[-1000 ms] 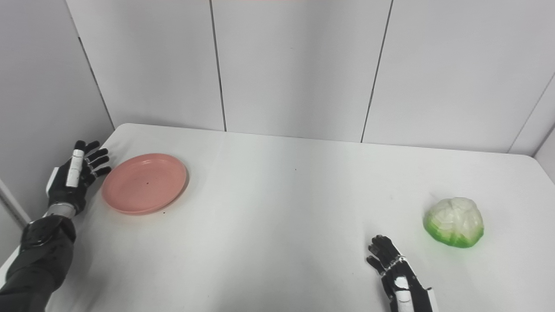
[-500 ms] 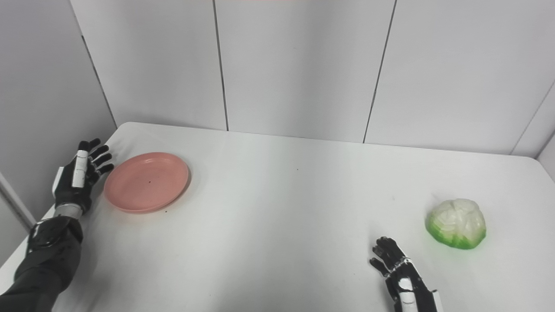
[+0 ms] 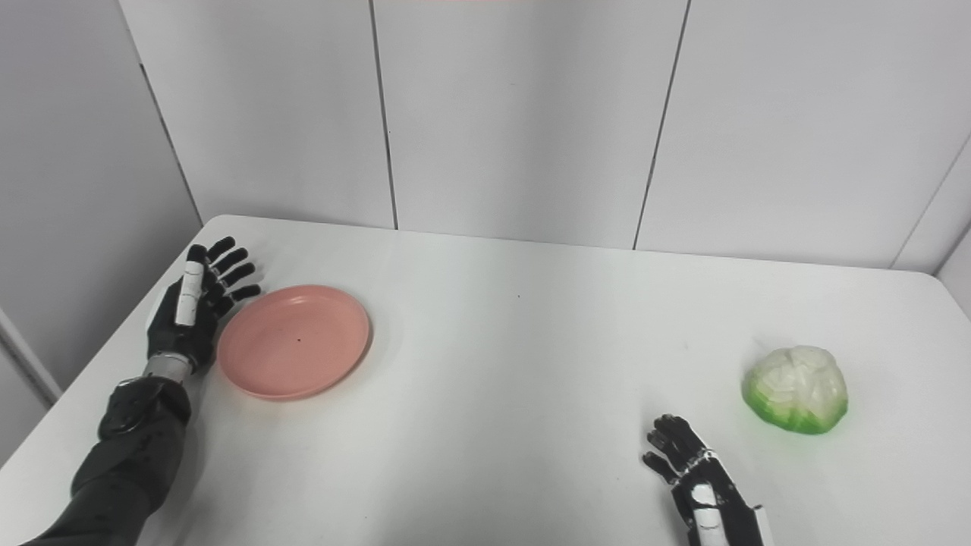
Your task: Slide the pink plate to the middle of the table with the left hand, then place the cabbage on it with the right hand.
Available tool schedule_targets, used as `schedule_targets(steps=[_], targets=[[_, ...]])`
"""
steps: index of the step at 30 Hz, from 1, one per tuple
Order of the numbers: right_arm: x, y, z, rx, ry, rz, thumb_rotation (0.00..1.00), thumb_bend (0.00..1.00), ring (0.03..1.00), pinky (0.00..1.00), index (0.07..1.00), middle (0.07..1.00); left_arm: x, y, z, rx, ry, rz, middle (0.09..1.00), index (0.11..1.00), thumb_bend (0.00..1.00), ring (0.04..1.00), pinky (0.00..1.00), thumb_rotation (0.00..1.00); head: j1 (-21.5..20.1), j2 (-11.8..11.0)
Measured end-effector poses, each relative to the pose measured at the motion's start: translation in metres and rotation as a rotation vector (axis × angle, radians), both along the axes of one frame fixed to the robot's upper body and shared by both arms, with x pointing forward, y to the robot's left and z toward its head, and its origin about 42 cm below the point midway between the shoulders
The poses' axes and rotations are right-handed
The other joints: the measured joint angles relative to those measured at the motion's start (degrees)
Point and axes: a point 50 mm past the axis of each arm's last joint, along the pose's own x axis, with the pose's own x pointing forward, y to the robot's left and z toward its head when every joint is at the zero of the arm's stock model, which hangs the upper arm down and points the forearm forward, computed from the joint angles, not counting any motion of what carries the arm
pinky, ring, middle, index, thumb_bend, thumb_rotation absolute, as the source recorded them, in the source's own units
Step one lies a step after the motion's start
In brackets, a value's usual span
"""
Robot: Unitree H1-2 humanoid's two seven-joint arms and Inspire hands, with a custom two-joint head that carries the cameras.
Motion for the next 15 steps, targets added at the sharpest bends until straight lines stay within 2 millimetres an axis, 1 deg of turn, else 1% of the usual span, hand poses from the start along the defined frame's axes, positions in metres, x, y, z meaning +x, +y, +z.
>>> schedule_targets(steps=[4,10,15], targets=[[0.0,0.0,0.0002,0.0,0.001,0.0,0.82,0.83,0.84,0.81,0.792,0.838,-0.001,-0.0032,0.0008,0.0,-0.012,-0.015,0.844,0.817,1.0,0.854,0.78,0.83,-0.1,-0.1],[0.0001,0.0001,0.0004,-0.001,0.002,-0.007,0.81,0.83,0.838,0.81,0.788,0.834,-0.0034,-0.0079,0.0008,-0.026,-0.013,-0.037,0.836,0.81,1.0,0.856,0.8,0.8,-0.4,0.3],[0.0002,0.0004,0.0006,0.0,0.004,-0.008,0.82,0.82,0.834,0.81,0.785,0.832,-0.0042,-0.0108,0.0006,-0.02,-0.01,-0.048,0.834,0.814,1.0,0.841,0.77,0.83,-0.4,0.4]])
